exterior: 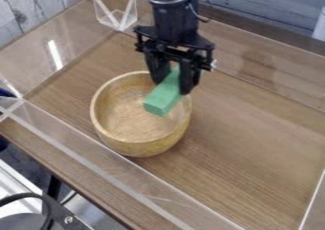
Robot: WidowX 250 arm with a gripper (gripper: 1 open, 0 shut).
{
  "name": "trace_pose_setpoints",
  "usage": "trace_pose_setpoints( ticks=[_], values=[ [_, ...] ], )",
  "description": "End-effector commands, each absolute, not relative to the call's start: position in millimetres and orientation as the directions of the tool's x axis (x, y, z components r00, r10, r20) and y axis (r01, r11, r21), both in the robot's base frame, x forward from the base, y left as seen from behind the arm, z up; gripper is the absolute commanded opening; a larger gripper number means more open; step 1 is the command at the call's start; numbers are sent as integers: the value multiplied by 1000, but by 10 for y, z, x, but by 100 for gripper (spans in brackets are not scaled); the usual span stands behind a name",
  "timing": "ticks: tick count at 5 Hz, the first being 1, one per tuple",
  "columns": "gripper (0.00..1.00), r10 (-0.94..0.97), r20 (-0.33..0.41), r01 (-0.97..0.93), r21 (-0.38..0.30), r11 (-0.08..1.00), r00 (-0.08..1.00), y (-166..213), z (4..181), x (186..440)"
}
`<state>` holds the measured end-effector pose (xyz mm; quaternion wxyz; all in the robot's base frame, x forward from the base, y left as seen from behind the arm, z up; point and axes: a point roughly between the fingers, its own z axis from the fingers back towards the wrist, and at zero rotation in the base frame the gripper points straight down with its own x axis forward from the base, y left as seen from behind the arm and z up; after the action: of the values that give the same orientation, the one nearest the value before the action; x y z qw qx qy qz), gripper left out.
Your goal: Remove the green block from inside the brown bowl and put it on the table
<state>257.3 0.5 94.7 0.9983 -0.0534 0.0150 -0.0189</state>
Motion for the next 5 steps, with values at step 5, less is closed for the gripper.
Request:
trace_pose_setpoints(
  ticks=[5],
  values=[
    [0, -41, 1, 41, -66, 997, 999, 159, 803, 2503]
  ],
)
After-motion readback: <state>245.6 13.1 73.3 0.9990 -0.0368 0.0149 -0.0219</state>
